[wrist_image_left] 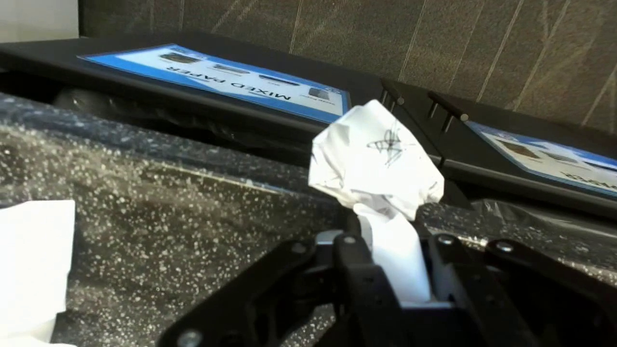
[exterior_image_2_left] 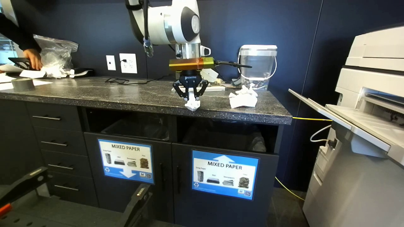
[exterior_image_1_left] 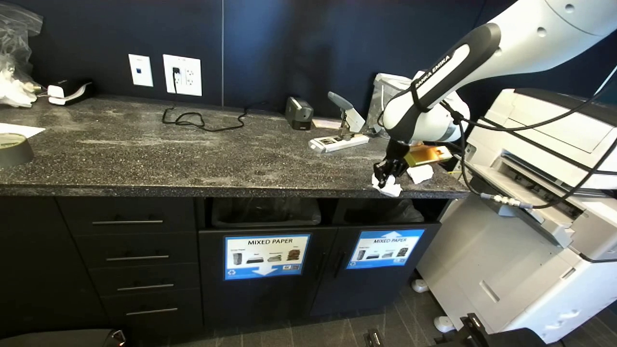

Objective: Pick up the pieces of paper from the countertop and put them in the right bin.

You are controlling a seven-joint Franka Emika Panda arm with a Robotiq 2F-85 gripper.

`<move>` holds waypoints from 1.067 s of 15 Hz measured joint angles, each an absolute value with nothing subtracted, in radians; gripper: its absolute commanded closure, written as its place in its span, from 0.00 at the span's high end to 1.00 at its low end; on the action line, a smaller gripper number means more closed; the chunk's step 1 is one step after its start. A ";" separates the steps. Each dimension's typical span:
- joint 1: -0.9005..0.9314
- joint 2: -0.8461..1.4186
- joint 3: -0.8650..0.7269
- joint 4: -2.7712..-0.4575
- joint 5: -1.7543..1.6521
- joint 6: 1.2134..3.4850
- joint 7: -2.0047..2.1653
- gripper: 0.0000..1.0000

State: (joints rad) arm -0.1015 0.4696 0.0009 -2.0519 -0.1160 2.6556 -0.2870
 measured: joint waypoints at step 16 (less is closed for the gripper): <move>-0.124 0.684 -0.029 -2.316 -0.069 3.316 -0.100 0.18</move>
State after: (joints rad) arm -0.1240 0.6843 -0.0287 -2.3158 -0.0685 3.3161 -0.1004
